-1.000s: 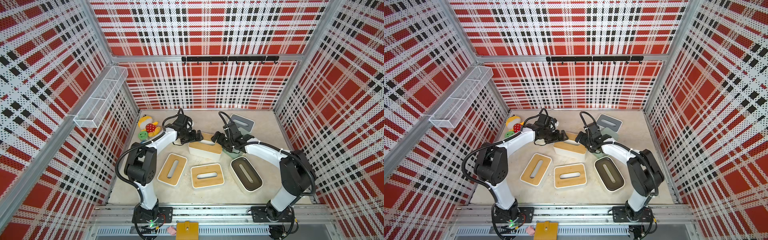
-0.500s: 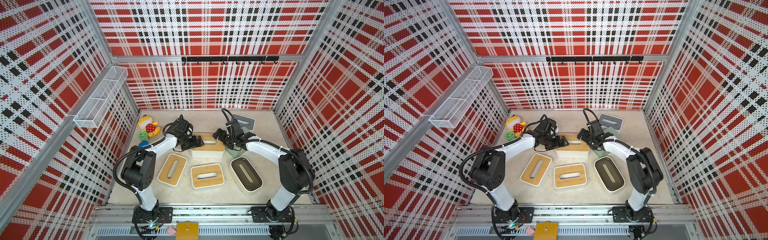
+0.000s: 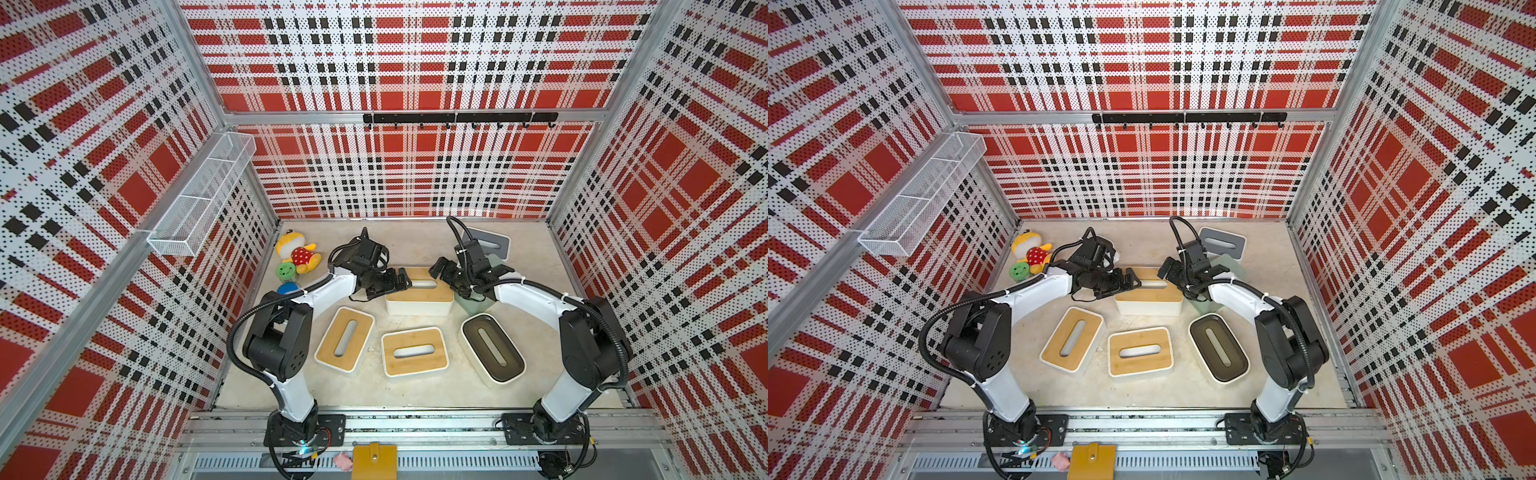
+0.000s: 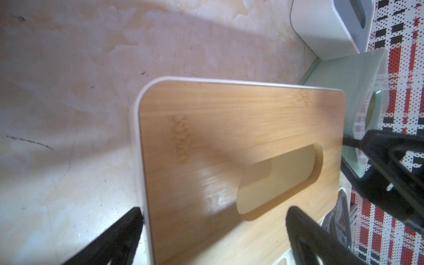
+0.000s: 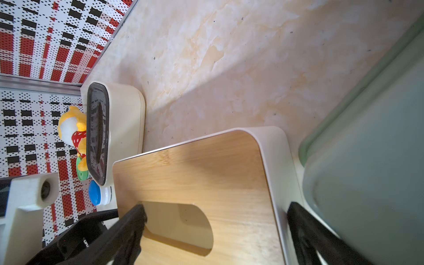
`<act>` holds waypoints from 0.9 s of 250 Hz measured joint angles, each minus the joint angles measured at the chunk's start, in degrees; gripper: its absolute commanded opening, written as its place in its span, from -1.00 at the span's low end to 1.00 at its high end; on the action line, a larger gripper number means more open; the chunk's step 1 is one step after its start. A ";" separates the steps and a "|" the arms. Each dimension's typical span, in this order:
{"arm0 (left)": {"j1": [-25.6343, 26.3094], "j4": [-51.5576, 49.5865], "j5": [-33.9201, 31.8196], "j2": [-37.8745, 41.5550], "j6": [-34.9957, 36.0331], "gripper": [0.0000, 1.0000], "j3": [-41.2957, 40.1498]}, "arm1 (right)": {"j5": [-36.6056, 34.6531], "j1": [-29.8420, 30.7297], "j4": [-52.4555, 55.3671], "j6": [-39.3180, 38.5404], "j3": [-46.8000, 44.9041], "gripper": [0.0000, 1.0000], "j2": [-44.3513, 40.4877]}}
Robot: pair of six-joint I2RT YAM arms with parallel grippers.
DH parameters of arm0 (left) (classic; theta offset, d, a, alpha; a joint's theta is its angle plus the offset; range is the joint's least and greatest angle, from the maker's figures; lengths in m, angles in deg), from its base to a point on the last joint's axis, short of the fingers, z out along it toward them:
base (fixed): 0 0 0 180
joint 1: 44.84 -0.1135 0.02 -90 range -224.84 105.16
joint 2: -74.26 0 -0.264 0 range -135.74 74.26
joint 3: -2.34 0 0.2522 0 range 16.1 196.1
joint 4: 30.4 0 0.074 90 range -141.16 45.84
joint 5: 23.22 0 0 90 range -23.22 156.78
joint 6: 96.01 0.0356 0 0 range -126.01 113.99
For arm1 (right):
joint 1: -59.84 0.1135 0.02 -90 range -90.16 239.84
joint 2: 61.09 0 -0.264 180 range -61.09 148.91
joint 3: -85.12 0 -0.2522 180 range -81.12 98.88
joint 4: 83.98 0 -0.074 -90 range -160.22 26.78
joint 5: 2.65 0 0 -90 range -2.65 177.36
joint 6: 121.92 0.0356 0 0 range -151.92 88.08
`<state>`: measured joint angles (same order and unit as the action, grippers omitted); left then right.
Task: Stack the tissue boxes
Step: Adjust the tissue box at the center of the board.
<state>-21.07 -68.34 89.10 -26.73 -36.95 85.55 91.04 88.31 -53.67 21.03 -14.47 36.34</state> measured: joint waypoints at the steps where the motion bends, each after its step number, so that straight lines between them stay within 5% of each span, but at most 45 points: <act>1: 0.00 0.00 0.00 0.00 0.00 0.99 0.00 | -0.07 0.00 0.02 -0.02 0.00 0.99 0.00; 112: -9.79 -1.11 0.13 15.58 0.44 0.99 -1.60 | -7.39 -0.07 7.72 -5.92 4.98 0.99 -8.94; 170: -13.35 -3.80 -2.34 32.72 4.57 0.99 -3.28 | -11.72 -1.68 11.61 -9.51 5.64 0.99 -17.62; 225: -13.99 1.49 -5.44 53.81 8.61 0.99 -16.94 | -15.82 -3.10 15.21 -15.08 4.00 0.99 -22.97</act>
<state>-35.05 -66.86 83.66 27.08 -28.34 68.61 75.21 85.20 -38.45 5.95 -10.47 13.36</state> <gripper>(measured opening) 0.995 0.997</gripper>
